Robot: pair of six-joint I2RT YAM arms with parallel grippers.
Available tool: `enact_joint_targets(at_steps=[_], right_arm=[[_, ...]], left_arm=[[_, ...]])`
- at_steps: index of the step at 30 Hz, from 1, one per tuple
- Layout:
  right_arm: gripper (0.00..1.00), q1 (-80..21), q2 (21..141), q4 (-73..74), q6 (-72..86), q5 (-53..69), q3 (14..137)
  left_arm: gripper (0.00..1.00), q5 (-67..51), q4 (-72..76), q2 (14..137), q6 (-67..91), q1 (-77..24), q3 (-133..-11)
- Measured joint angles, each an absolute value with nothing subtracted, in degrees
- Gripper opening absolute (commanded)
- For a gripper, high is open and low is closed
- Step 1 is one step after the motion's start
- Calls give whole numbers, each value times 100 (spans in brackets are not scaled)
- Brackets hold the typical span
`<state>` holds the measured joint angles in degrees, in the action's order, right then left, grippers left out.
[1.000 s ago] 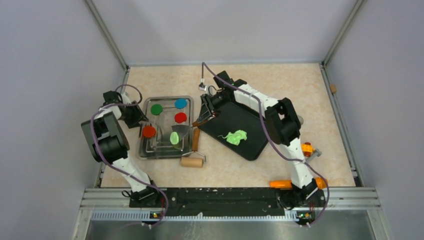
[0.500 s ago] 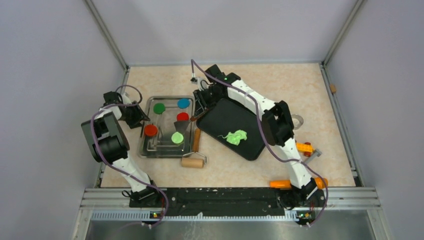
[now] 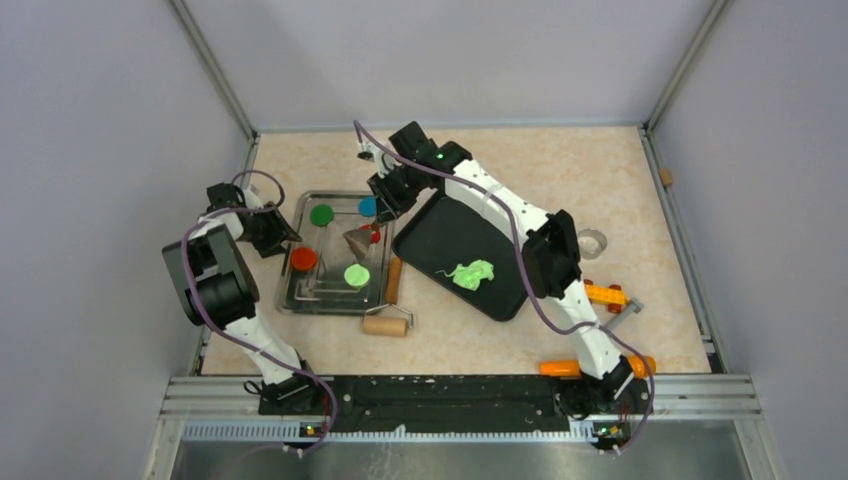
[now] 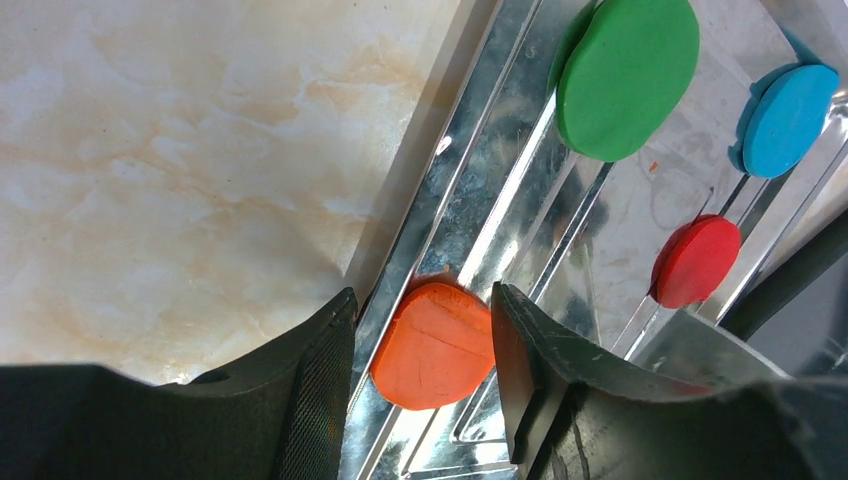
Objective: Roll out the dumpling wrappers from the dough
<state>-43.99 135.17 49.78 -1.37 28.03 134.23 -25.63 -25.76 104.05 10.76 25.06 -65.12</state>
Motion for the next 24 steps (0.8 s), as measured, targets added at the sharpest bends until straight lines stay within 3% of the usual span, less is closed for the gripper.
enact_joint_targets(at_steps=[7, 11, 19, 24], right_arm=[[0, -4322, 13216, 4928, -454, 2403, 13620], [0, -3885, 12558, 4888, -408, 2571, 13117], [0, -1420, 10639, 4246, 580, 3465, 10676], [0, -69, 10127, 3774, 1199, 3638, 9472]], left_arm=[[57, -2534, -2742, 10245, 939, 2506, -6514], [58, -2456, -2926, 10036, 751, 2473, -6514], [58, -1894, -3179, 9094, -246, 2080, -6519], [58, -1885, -3483, 8665, -978, 1745, -6635]])
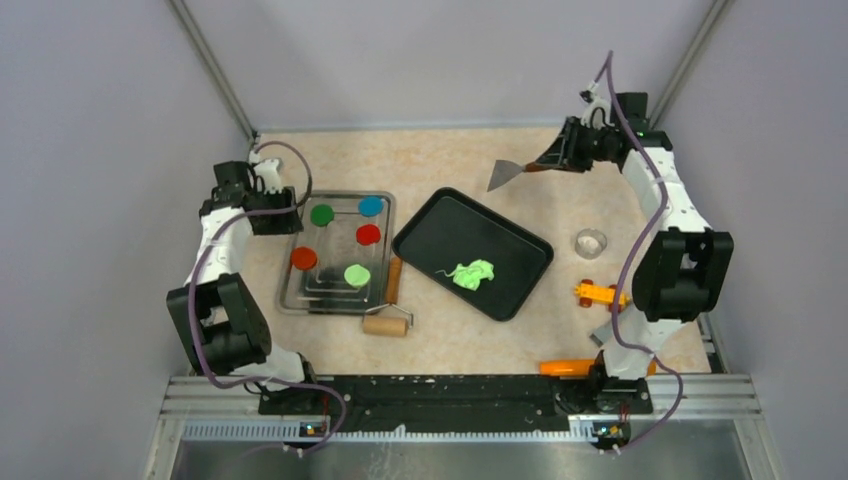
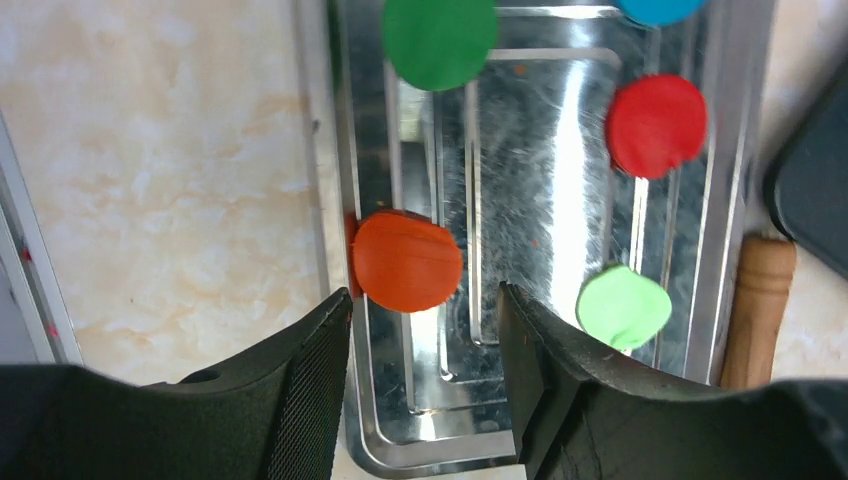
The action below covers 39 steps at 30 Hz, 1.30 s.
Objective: Roll out the dumpling wrappers from the dough
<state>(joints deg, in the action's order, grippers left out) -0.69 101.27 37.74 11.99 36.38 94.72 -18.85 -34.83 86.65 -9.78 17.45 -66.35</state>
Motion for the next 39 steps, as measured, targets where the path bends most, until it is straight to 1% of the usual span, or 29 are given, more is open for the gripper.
enact_joint_targets(at_steps=[7, 12, 16, 17, 20, 22, 27, 28, 30, 34, 39], right_arm=[[0, 814, 10086, 2659, 2276, 4147, 8278], [0, 1122, 10359, 2067, 2683, 4370, 8128], [0, 1201, 10680, 1900, 2766, 4388, 8049], [2, 1205, 10724, 1887, 2773, 4381, 7972], [24, 1205, 10803, 1968, 2773, 4329, 7684], [35, 1208, 10829, 2062, 2768, 4296, 7631], [85, 1216, 10761, 2248, 2663, 4056, 7603], [88, 1216, 10709, 2305, 2650, 3955, 7568], [90, 1216, 10501, 2510, 2554, 3656, 7424], [91, 1225, 9959, 2985, 2335, 3013, 7183], [92, 1288, 9242, 3312, 1789, 2259, 7183]], left_arm=[[59, -2257, -4174, 8372, -1852, 1155, -6845], [59, -2571, -4733, 8429, -1981, 856, -7100], [59, -2716, -4866, 8462, -1957, 775, -7207], [59, -2733, -4880, 8464, -1949, 773, -7210], [59, -2770, -4925, 8464, -1927, 775, -7210], [59, -2786, -4934, 8464, -1918, 775, -7210], [59, -2882, -4928, 8462, -1865, 775, -7194], [59, -2899, -4930, 8462, -1839, 775, -7188], [59, -2928, -4930, 8462, -1789, 775, -7190], [60, -2936, -5028, 8462, -1723, 775, -7352], [62, -2921, -4987, 8462, -1544, 773, -7898]])
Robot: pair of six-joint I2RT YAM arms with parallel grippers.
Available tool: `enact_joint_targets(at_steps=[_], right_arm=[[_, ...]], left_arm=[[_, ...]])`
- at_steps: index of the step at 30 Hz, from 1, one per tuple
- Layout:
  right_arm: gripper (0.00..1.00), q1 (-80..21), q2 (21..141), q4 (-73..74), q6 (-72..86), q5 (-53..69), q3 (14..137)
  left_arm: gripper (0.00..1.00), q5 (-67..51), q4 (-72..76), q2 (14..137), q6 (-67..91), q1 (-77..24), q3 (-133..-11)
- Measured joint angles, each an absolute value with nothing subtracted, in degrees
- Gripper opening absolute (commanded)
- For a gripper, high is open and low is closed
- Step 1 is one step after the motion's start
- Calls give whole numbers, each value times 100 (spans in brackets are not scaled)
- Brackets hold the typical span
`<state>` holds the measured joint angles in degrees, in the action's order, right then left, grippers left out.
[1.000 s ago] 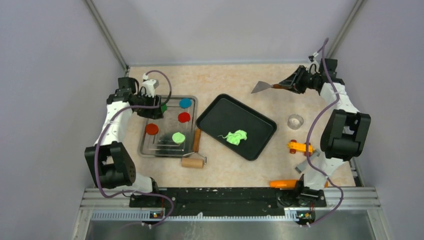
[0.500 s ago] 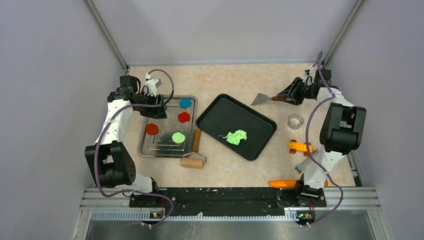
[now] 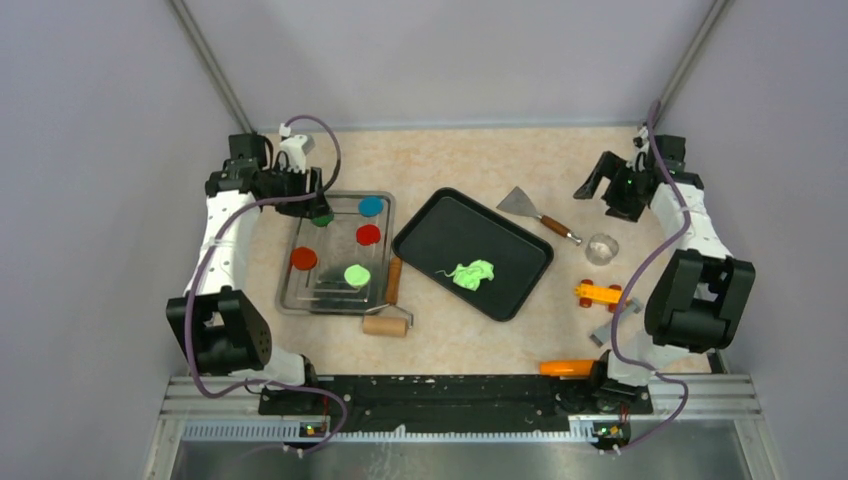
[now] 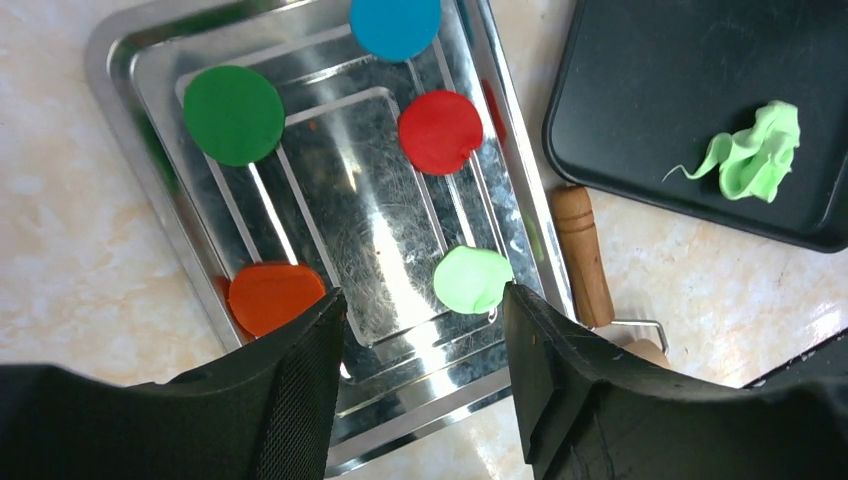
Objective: Roll out the dumpling wrappers from the dough
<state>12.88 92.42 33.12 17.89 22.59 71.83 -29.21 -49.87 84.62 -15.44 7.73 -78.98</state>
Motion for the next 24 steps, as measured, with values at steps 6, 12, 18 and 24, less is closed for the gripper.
enact_joint_targets(at_steps=[6, 12, 18, 24], right_arm=[[94, 1297, 9076, 3758, 1201, 1424, 7865], [94, 1299, 8715, 3841, 1153, 1013, 8128], [96, 1299, 8632, 3981, 1127, 687, 9153], [96, 1299, 8591, 3962, 1052, 475, 10254]], left_arm=[[65, -2832, -4932, 8709, -1197, 773, -8224], [99, -2438, -4842, 9072, -611, 770, -8621], [99, -2029, -4842, 9209, -239, 770, -9835], [99, -1903, -4484, 9032, -119, 770, -10569]])
